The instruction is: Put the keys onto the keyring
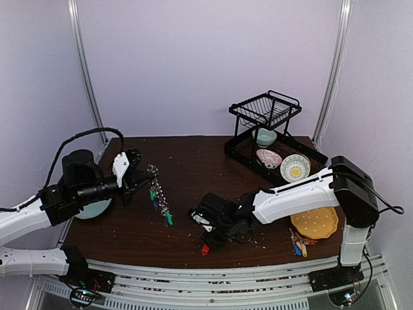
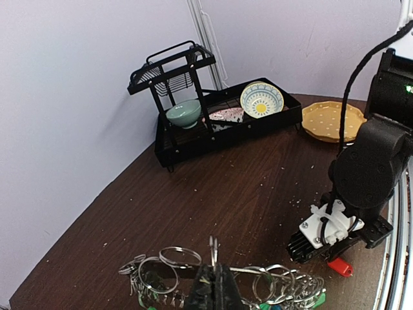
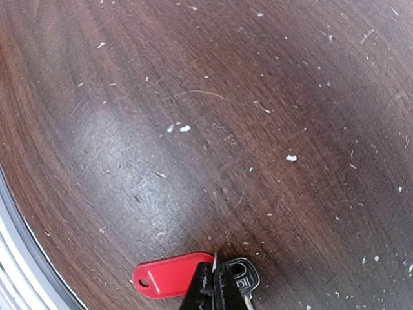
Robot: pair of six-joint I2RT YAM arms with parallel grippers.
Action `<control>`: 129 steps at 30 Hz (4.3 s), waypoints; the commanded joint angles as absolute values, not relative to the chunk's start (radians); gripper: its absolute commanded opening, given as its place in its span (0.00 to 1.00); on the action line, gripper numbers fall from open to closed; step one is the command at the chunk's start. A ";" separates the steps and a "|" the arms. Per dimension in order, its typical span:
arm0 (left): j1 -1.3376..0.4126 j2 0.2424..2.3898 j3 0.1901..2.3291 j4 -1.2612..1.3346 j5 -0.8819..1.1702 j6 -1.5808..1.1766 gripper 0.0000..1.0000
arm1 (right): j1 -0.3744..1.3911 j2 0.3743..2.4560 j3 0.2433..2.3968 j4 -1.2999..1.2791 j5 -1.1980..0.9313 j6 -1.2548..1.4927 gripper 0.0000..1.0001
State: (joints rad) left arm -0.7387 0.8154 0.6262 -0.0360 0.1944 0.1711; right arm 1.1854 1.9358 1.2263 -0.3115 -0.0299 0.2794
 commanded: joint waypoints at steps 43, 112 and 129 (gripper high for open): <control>-0.741 0.857 0.644 0.017 0.576 0.242 0.00 | 1.126 2.071 1.588 -1.087 -0.298 -0.071 0.00; -0.742 0.845 0.633 0.011 0.546 0.250 0.00 | 1.009 1.939 1.127 -0.296 -0.511 0.407 0.08; -0.742 0.853 0.633 0.011 0.546 0.249 0.00 | 1.009 1.795 1.089 -0.222 -0.495 0.322 0.00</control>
State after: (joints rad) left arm -0.7395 0.8631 0.6262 -0.0624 0.5411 0.2379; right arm 1.0084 1.9045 1.1172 -0.2375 -0.5438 0.3843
